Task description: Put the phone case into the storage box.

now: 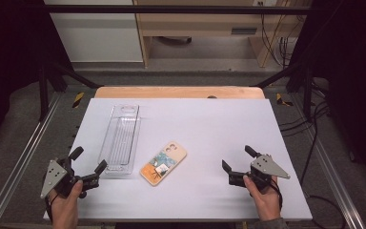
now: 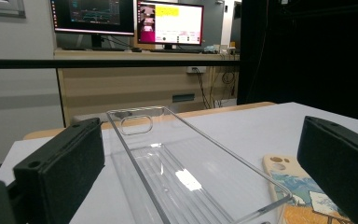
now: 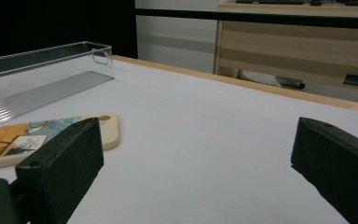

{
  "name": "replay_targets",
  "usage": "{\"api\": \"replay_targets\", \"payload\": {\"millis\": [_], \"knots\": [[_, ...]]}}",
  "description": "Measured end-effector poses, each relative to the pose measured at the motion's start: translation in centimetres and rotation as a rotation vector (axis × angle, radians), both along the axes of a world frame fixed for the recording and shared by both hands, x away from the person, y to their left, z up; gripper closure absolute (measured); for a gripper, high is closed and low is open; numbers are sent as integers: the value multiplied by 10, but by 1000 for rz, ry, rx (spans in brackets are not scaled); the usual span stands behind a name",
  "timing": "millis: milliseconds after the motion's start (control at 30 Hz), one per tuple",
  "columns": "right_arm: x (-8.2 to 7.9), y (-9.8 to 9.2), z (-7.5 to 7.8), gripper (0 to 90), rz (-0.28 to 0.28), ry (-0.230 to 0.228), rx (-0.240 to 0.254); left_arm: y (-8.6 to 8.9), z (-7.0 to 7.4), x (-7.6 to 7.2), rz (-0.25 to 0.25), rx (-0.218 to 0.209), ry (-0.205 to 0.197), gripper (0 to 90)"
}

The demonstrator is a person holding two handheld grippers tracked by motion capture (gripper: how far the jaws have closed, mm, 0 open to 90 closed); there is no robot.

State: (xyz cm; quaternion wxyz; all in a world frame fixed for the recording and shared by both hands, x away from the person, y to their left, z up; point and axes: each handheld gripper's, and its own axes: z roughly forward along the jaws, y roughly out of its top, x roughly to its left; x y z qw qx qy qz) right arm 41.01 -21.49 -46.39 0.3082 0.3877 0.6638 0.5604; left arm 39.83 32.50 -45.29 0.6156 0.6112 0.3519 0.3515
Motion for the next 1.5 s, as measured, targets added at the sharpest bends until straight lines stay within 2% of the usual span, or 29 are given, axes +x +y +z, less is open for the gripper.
{"api": "replay_targets", "payload": {"millis": [367,500,767,1133,1500], "knots": [[3,16,5,27,29,15,-31,1,0,-1,2,-2,1,4],[8,31,9,27,50,37,-46,1,0,-1,3,-2,2,4],[17,67,20,32,118,55,-103,2,0,-1,4,-8,3,4],[31,108,30,42,182,82,-171,4,1,-1,7,-17,5,4],[43,137,34,42,223,110,-191,5,1,-1,9,-26,6,4]]}}
